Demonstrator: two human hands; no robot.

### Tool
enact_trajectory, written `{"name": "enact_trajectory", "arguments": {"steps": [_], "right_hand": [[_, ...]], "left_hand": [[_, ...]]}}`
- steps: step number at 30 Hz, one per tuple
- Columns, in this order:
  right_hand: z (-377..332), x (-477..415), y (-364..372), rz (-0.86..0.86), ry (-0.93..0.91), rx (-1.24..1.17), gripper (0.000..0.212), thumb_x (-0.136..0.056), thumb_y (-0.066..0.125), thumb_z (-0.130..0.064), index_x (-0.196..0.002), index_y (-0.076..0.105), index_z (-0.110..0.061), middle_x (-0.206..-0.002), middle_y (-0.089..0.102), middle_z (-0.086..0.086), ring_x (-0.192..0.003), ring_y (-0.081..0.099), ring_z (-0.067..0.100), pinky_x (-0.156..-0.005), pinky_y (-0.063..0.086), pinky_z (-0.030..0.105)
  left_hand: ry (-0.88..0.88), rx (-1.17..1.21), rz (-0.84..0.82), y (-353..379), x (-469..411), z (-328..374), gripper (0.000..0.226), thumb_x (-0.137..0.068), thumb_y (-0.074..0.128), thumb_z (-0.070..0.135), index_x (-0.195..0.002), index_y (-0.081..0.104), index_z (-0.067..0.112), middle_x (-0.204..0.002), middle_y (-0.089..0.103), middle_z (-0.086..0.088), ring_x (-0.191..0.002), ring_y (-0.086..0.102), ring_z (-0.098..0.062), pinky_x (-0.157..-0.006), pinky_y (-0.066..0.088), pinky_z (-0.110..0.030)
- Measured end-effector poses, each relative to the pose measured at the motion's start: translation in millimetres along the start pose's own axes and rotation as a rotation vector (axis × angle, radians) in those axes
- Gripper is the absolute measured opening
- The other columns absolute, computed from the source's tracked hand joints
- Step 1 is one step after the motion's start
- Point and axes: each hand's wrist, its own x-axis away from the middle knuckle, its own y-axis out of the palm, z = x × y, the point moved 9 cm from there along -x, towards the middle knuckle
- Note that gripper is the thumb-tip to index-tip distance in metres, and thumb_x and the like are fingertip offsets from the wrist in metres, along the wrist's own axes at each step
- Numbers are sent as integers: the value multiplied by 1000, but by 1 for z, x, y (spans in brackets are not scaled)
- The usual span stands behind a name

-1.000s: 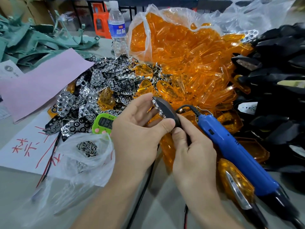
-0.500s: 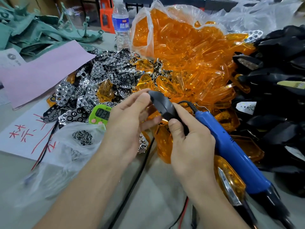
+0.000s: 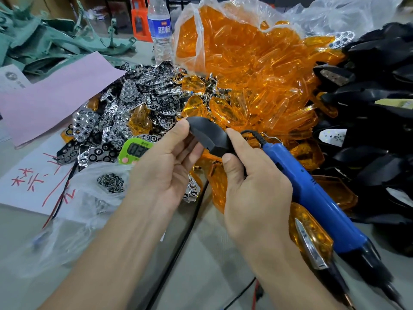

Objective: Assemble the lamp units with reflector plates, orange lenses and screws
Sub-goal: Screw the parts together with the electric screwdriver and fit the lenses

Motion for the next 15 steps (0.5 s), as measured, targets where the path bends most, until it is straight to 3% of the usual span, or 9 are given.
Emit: {"name": "enact_trajectory", "arguments": {"steps": [3, 5, 10, 12, 15], "right_hand": [[5, -1, 1, -30, 45, -45, 42, -103, 57, -33, -145, 55, -37, -95, 64, -15, -83, 60, 10, -78, 57, 38], [9, -1, 2, -54, 83, -121, 41, -102, 60, -32, -142, 58, -40, -94, 68, -16, -80, 59, 8, -80, 57, 40], [9, -4, 5, -91, 77, -197, 39, -102, 61, -30, -140, 60, -39, -89, 69, -18, -67, 52, 2, -73, 49, 25], [10, -5, 5, -92, 78, -213, 40, -101, 61, -29, -140, 61, -37, -95, 70, -21, -76, 60, 1, -75, 50, 18], [11, -6, 7, -98, 73, -260, 40, -100, 64, -25, -139, 62, -34, -105, 61, -40, -99, 60, -17, -88, 45, 4]], "left_hand": [[4, 11, 2, 0, 0, -1, 20, -66, 75, 23, -79, 80, 10, -87, 80, -8, -81, 78, -14, -66, 61, -22], [3, 19, 1, 0, 0, 0, 17, -68, 74, 25, -75, 83, 12, -88, 80, -7, -83, 78, -13, -68, 60, -21], [-9, 45, -49, 2, 0, 4, 13, -73, 74, 23, -70, 83, 14, -89, 80, -5, -85, 78, -11, -72, 60, -21], [-19, 63, -53, 2, 0, 4, 11, -75, 75, 21, -71, 83, 13, -89, 80, -5, -86, 77, -11, -73, 61, -22], [-49, 100, -32, 2, 0, 2, 11, -78, 75, 19, -70, 81, 14, -85, 77, -3, -80, 76, -11, -70, 61, -21]]}}
